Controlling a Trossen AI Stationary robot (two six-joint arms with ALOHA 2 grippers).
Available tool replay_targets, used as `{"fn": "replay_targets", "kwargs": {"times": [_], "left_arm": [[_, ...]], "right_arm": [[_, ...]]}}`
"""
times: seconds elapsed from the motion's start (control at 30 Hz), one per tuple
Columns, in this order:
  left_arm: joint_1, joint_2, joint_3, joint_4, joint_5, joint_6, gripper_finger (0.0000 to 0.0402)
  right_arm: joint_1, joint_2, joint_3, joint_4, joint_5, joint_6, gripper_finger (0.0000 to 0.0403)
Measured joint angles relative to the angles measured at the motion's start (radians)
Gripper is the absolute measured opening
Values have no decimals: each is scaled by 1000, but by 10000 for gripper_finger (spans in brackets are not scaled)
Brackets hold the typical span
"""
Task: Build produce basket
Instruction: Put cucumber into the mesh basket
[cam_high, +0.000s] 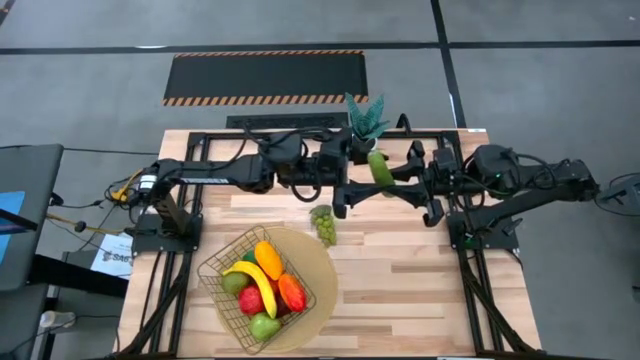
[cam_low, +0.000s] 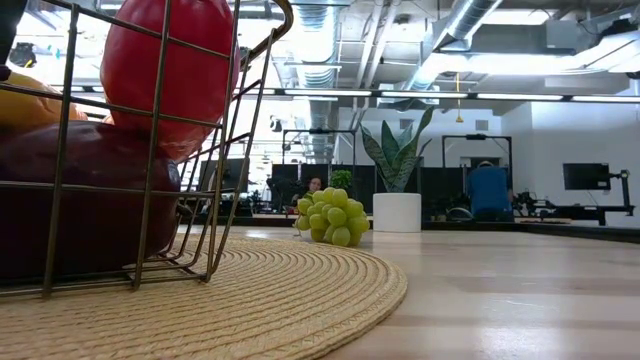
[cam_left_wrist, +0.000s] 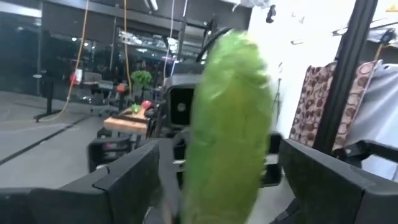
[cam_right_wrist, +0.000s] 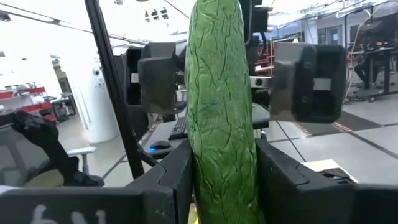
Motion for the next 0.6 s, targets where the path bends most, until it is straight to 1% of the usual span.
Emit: {"fn": "replay_targets", "kwargs": {"times": [0.07, 0.13, 0.23, 0.3, 0.43, 0.53, 0.6], "left_arm": [[0, -1, 0, 2, 5, 2, 302], [0, -2, 0, -3, 7, 3, 279], [1, -1, 0, 1, 2, 9, 235], [1, -2, 0, 4, -24, 11, 204], [0, -2, 0, 4, -43, 12, 151], [0, -2, 0, 3, -42, 12, 121], [0, -2, 0, 3, -42, 12, 111]], "right_arm": [[0, 0, 0, 5, 0, 0, 154], [0, 0, 0, 9, 0, 0, 155], [0, -1, 0, 19, 0, 0, 160], [0, -1, 0, 23, 0, 0, 163], [-1, -1, -1, 24, -1, 1, 166], [0, -1, -1, 24, -1, 0, 168], [0, -1, -1, 23, -1, 0, 171]]}}
